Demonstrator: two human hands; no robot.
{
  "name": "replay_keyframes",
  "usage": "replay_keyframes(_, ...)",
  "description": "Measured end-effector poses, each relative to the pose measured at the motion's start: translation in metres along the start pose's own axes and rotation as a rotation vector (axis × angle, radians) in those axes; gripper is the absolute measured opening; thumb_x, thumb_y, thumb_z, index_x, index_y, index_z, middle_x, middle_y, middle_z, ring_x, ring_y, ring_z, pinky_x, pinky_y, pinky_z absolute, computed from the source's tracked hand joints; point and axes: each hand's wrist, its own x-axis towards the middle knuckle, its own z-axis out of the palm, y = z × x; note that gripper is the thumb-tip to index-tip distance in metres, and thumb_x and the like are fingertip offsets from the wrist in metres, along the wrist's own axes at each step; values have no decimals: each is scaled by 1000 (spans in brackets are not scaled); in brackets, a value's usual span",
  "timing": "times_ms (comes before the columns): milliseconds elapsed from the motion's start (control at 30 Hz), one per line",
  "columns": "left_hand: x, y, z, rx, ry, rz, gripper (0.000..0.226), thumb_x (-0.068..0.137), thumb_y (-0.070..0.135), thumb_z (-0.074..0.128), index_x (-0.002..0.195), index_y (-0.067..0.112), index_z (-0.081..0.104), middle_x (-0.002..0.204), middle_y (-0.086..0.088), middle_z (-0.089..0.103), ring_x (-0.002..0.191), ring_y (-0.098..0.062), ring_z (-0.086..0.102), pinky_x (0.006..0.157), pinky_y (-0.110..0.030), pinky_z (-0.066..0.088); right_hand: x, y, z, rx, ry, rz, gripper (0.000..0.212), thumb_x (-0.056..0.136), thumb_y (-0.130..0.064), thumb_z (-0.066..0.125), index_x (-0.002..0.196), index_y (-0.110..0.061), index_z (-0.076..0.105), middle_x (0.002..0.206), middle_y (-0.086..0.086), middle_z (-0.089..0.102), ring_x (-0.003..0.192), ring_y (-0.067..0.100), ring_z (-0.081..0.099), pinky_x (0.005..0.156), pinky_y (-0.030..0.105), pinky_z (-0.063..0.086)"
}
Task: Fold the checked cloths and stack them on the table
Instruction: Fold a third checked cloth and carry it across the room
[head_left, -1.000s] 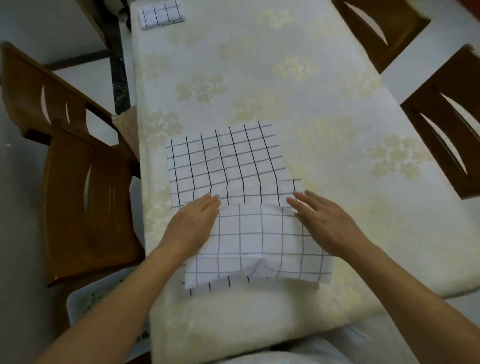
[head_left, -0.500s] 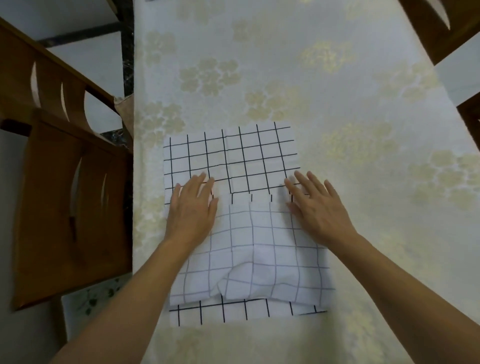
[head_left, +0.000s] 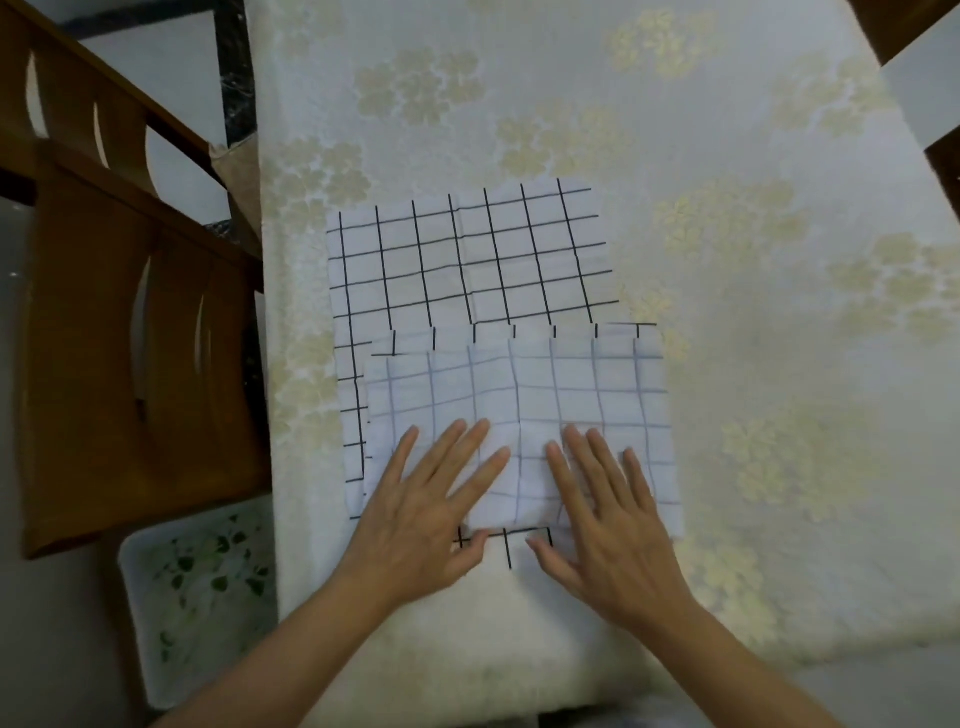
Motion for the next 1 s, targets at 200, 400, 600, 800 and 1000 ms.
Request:
replay_keyframes(200,-13,-12,5,134,21,38,89,80,31,58,159,21,20,166,-12,14,153,-28,15,116,-63,21,-1,10,8,-131,27,-59,84,89,-48,57,156,-6,27,164,16,20,152,33,19,115,62,28)
replay_keyframes(400,-16,-21,8,257,12,-5,94,82,35,62,160,20,11,167,-13,8,153,-30,13,117,-63,18,-5,30,8,-221,-48,-134,86,90,-48,47,158,-5,18,166,15,12,154,33,11,119,60,20)
replay_keyframes(600,-17,-21,12,260,2,-17,82,96,58,39,160,19,6,167,-12,8,153,-29,15,118,-62,19,-14,30,4,-232,-66,-139,83,89,-33,47,158,-3,13,166,16,7,154,32,7,119,61,19)
replay_keyframes(800,-16,-18,12,159,-29,-13,79,95,58,31,160,23,3,168,-6,7,153,-26,16,118,-58,22,-8,27,6,-229,-48,-69,82,91,-39,49,158,-4,17,166,15,12,153,32,12,118,61,21)
replay_keyframes(1000,-15,-19,13,131,-54,27,79,98,55,26,159,9,8,167,-9,9,153,-25,15,121,-48,25,-7,29,14,-256,-31,-68,69,97,-17,39,157,0,11,166,18,8,154,32,9,120,58,21)
